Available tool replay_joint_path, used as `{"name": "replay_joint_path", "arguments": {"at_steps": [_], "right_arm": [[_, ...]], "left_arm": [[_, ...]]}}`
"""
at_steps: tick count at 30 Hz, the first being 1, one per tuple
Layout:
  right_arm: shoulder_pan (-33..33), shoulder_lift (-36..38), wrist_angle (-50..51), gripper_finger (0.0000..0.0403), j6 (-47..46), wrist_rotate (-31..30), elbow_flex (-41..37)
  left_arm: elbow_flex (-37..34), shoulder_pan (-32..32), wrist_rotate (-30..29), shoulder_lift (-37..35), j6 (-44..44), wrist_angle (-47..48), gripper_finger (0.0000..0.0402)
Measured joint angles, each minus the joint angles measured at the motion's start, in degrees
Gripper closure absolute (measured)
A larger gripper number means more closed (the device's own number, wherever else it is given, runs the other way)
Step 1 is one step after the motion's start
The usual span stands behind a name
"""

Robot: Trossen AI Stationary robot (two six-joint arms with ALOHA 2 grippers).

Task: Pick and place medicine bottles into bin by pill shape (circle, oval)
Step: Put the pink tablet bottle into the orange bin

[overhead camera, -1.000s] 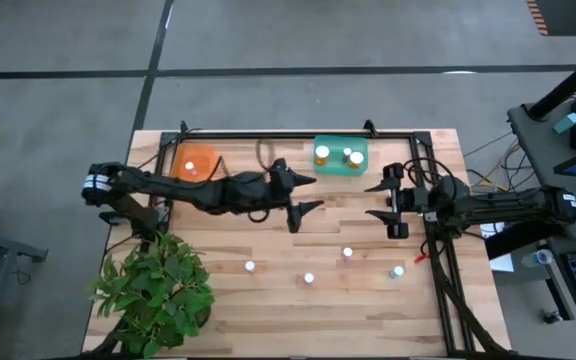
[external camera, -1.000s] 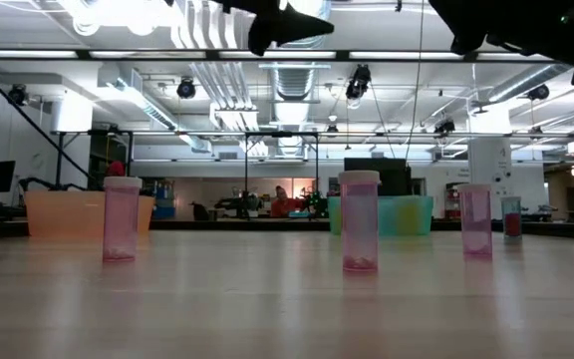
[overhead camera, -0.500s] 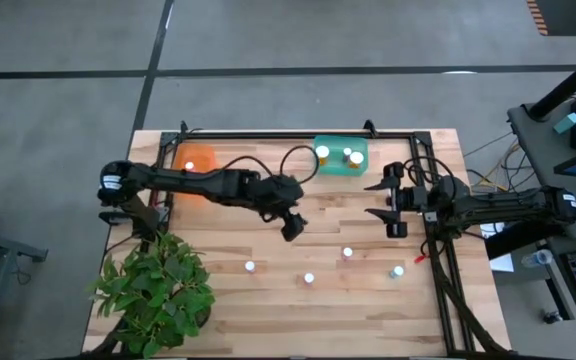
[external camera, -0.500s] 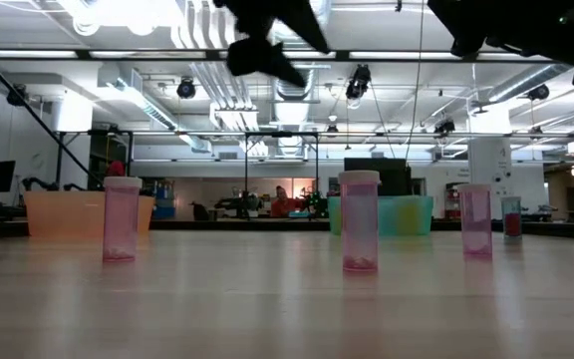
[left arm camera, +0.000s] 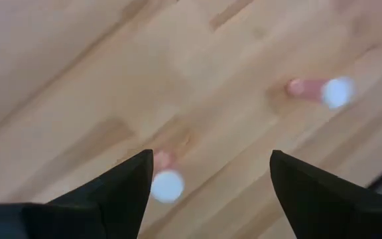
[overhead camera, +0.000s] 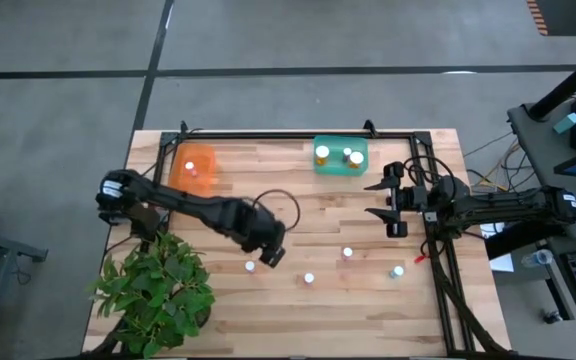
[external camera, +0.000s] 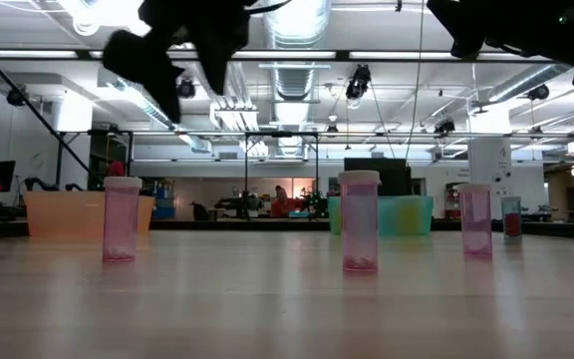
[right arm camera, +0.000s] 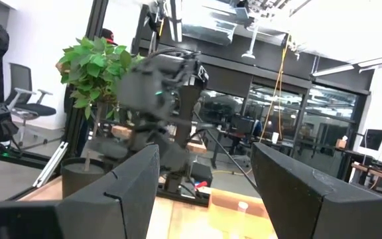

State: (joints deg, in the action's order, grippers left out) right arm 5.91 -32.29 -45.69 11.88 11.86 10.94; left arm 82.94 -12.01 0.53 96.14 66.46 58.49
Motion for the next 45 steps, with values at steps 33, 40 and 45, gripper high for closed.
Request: {"name": "replay_joint_path", "arguments": {"at_steps": [33, 40, 45], "right_arm": [[0.0, -0.1, 0.5, 0.0177, -0.9, 0.1, 0.7], [0.0, -0.1, 0.5, 0.0177, -0.9, 0.1, 0.6], [0.0, -0.1, 0.5, 0.0177, -0.9, 0.1, 0.6]], "left_arm": [[-3.8, -9.1, -3.2, 6.7, -31.0, 5.3, 0.0121], [-3.9, -10.2, -7.5, 6.7, -32.9, 2.7, 0.0121], [-3.9, -10.2, -8.0, 7.1, -32.9, 1.6, 0.0121]]}}
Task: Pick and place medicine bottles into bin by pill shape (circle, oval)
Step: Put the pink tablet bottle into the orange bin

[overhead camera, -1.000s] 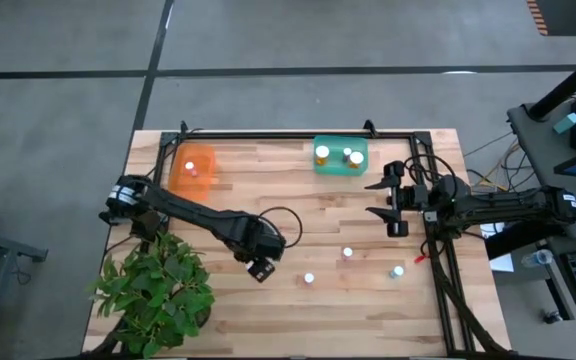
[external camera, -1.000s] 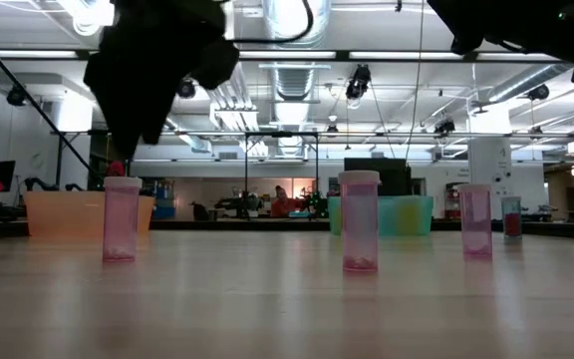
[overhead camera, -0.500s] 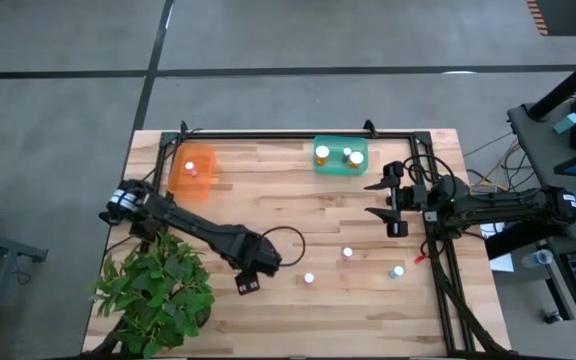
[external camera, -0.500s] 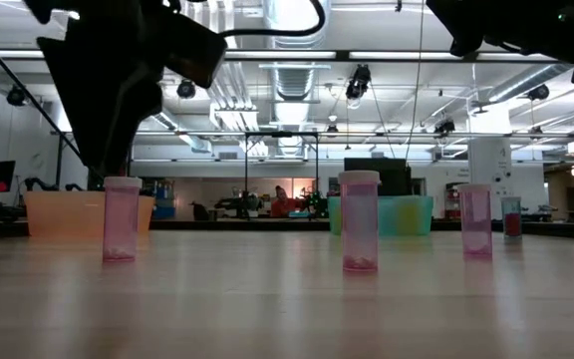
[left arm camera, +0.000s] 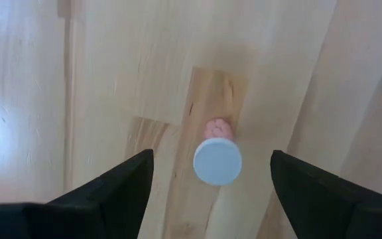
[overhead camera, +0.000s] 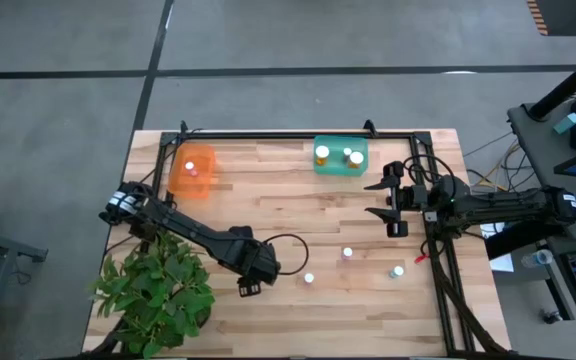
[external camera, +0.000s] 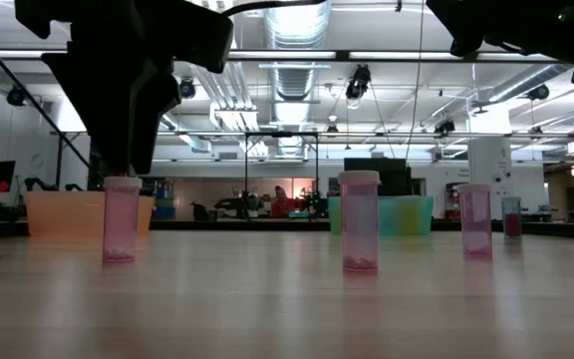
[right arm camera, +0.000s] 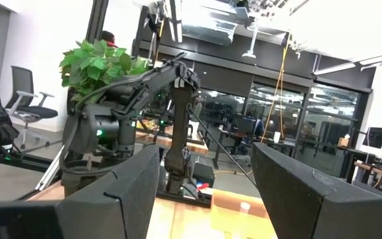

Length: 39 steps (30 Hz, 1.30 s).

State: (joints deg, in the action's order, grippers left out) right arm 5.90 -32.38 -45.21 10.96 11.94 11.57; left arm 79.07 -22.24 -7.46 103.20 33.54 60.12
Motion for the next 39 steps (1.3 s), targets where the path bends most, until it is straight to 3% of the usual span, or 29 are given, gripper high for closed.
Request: {"name": "replay_joint_path", "arguments": {"at_steps": [15, 27, 39], "right_arm": [[0.0, 0.0, 0.0, 0.0177, 0.0, 0.0, 0.0], [0.0, 0.0, 0.0, 0.0177, 0.0, 0.0, 0.0], [0.0, 0.0, 0.0, 0.0177, 0.0, 0.0, 0.0]], "left_arm": [[-0.1, 0.0, 0.0, 1.8, -1.3, -0.2, 0.013], [-0.1, 0.0, 0.1, 1.8, -1.3, -0.2, 0.0231], [-0.1, 0.0, 1.1, 1.8, -1.4, -0.2, 0.03]]}}
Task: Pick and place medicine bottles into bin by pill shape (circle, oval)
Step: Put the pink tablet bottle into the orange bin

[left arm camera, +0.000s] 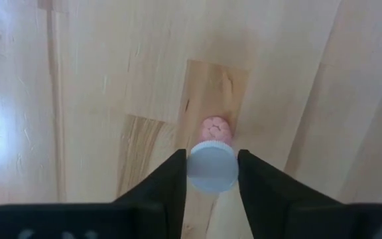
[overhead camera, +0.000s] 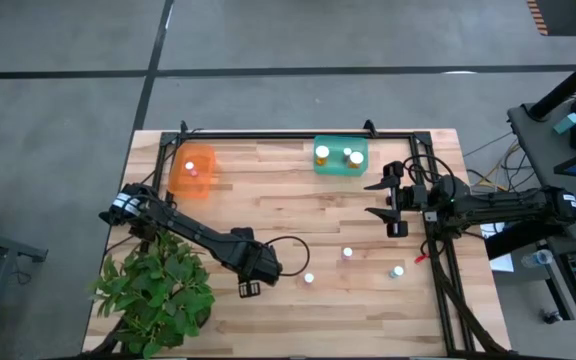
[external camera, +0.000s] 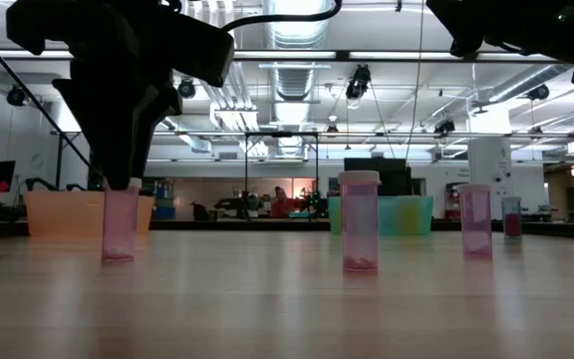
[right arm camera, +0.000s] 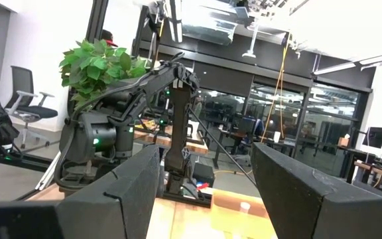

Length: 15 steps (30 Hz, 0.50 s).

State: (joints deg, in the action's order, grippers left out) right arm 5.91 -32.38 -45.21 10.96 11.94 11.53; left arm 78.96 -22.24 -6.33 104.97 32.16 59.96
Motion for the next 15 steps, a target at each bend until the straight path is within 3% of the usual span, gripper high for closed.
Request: {"name": "replay_joint_path", "arguments": {"at_steps": [15], "right_arm": [[0.0, 0.0, 0.0, 0.0177, 0.1, 0.0, 0.0]], "left_arm": [[1.8, 2.1, -0.9, -2.2, -1.1, 2.6, 0.0307]]}}
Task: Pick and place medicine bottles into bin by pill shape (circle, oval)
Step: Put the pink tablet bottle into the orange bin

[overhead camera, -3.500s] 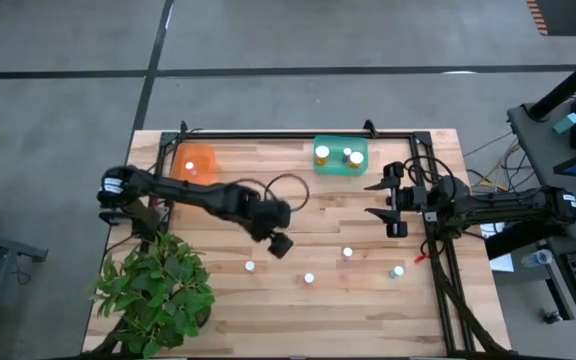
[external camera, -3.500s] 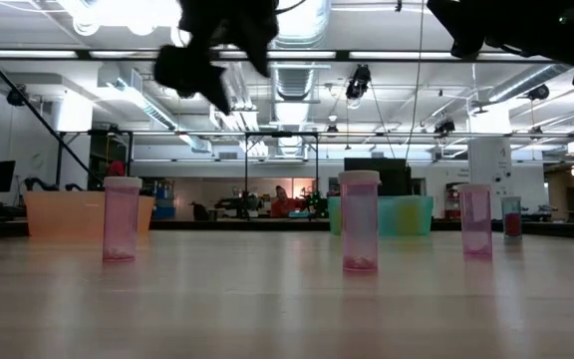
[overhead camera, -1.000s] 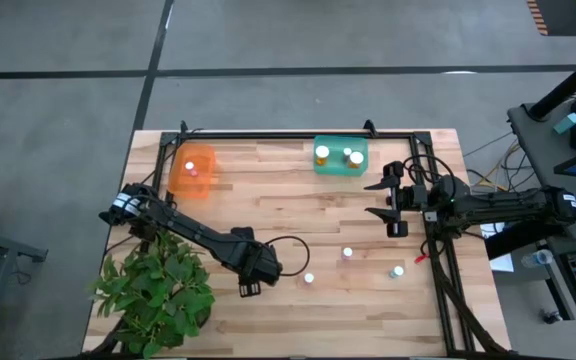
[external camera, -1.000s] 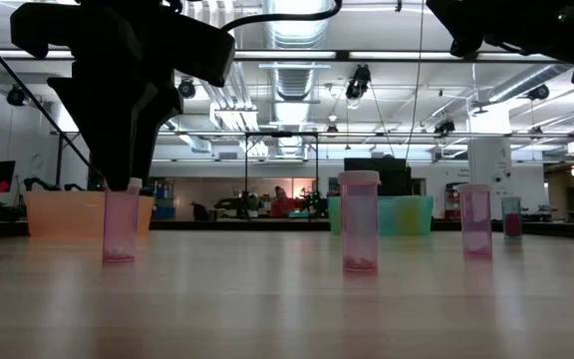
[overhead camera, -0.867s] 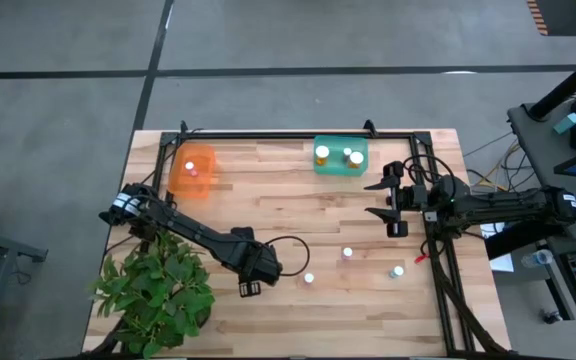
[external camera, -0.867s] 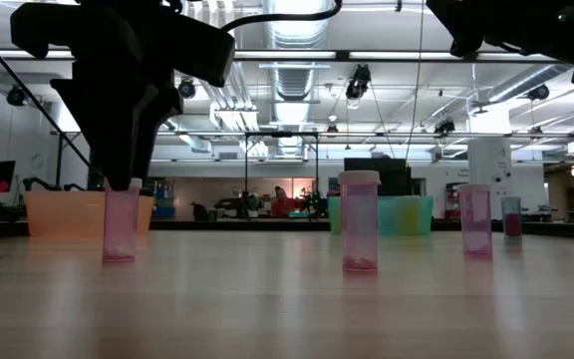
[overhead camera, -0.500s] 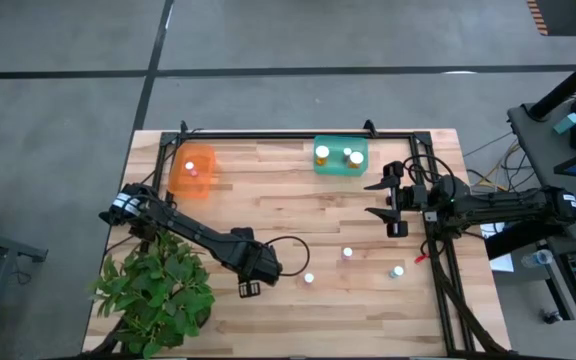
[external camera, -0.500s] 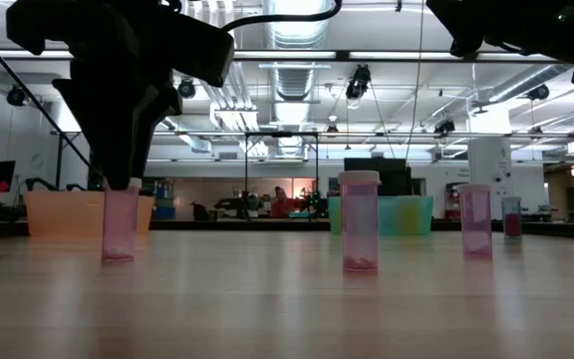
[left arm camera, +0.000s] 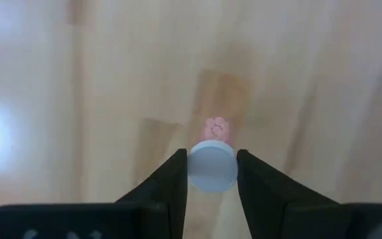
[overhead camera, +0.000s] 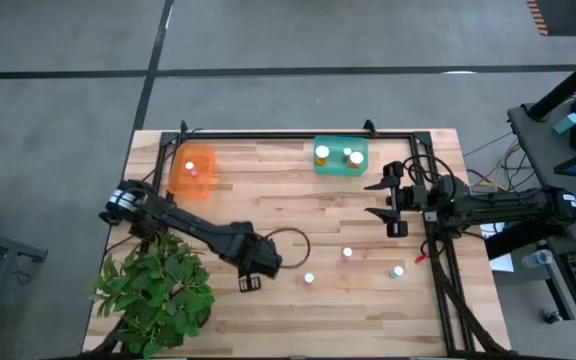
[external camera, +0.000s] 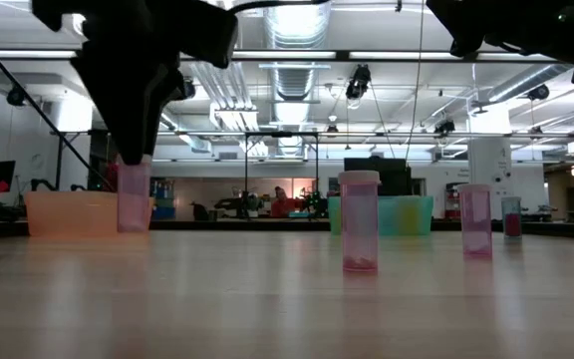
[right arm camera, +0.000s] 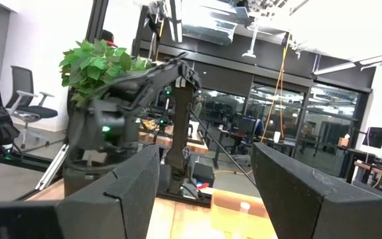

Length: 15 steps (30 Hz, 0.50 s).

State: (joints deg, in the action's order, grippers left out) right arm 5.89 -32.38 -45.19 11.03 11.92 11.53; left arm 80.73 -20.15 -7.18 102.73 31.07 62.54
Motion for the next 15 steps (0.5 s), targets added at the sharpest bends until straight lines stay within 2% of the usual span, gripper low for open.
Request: {"name": "replay_joint_path", "arguments": {"at_steps": [9, 15], "right_arm": [[0.0, 0.0, 0.3, 0.0177, 0.2, 0.0, 0.0], [0.0, 0.0, 0.4, 0.0177, 0.4, 0.0, 0.0]], "left_arm": [[-0.3, 9.0, -3.0, -6.3, 0.0, 6.7, 0.0308], [-0.7, 18.5, -8.6, -12.4, 0.0, 9.0, 0.0308]]}}
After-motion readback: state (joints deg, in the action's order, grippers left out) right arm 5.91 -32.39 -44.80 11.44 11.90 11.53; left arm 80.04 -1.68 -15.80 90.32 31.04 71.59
